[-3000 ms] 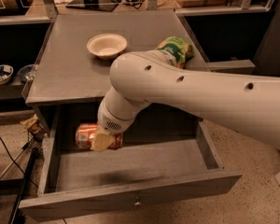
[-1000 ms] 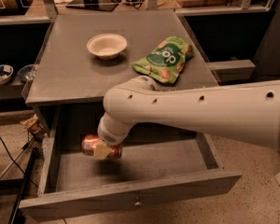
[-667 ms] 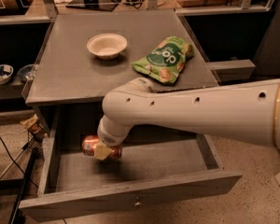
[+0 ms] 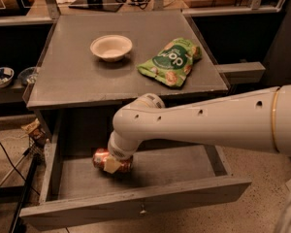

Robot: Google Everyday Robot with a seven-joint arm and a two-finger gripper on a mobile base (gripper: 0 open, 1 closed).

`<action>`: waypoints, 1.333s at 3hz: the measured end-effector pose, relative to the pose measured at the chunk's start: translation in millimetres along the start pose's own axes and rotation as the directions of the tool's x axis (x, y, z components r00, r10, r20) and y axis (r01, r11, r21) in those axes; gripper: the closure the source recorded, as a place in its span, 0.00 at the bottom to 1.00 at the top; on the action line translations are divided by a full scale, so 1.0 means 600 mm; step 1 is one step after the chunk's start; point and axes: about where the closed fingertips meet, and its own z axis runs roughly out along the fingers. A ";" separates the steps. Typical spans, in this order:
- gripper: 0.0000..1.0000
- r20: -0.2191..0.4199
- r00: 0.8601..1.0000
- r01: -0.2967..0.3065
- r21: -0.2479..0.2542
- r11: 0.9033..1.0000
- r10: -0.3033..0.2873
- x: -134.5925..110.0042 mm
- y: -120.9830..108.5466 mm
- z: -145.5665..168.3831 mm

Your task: Place coke can into top drawer

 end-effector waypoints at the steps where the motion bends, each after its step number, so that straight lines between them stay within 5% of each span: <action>1: 1.00 -0.010 1.000 -0.027 -0.015 1.000 0.027 0.017 0.007 0.018; 2: 0.96 -0.011 0.999 -0.039 -0.028 0.999 0.039 0.025 0.012 0.030; 4: 0.50 -0.011 0.999 -0.039 -0.028 0.999 0.039 0.025 0.012 0.030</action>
Offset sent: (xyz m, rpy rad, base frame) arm -0.0083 -0.0070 -0.0342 0.0083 0.0631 -0.0364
